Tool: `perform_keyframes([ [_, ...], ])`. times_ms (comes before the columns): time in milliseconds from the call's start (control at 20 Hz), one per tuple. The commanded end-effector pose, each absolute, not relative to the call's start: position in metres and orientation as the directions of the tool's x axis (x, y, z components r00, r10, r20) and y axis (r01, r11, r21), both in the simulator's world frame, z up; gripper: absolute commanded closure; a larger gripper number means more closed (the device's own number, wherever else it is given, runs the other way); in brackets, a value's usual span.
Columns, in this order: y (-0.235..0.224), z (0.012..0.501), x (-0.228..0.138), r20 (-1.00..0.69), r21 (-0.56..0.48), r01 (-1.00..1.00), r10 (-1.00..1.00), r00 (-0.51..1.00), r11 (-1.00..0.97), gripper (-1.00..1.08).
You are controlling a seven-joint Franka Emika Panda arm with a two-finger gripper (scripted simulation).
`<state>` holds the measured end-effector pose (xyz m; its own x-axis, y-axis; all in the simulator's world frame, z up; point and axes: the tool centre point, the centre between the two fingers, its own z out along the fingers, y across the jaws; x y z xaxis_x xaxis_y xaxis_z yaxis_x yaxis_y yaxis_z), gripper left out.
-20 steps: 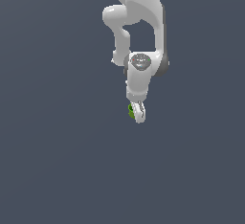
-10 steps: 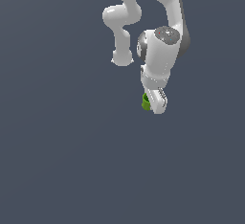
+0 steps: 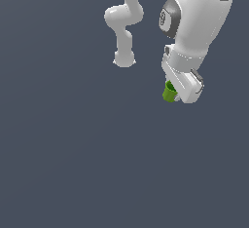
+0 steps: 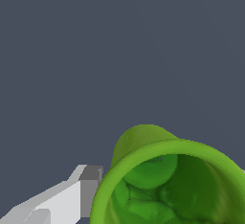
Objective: Pick up the object and move it to a goal position.
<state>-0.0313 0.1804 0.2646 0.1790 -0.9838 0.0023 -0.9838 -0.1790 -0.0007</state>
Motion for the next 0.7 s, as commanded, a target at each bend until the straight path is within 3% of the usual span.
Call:
perform_keyframes([
  [0, 0.191, 0.282, -0.028, 0.002, 0.0, -0.984, -0.984, 0.178, -0.178, 1.08],
  [650, 0.214, 0.313, -0.02, 0.0, 0.0, -0.984, -0.984, 0.179, -0.179, 1.08],
])
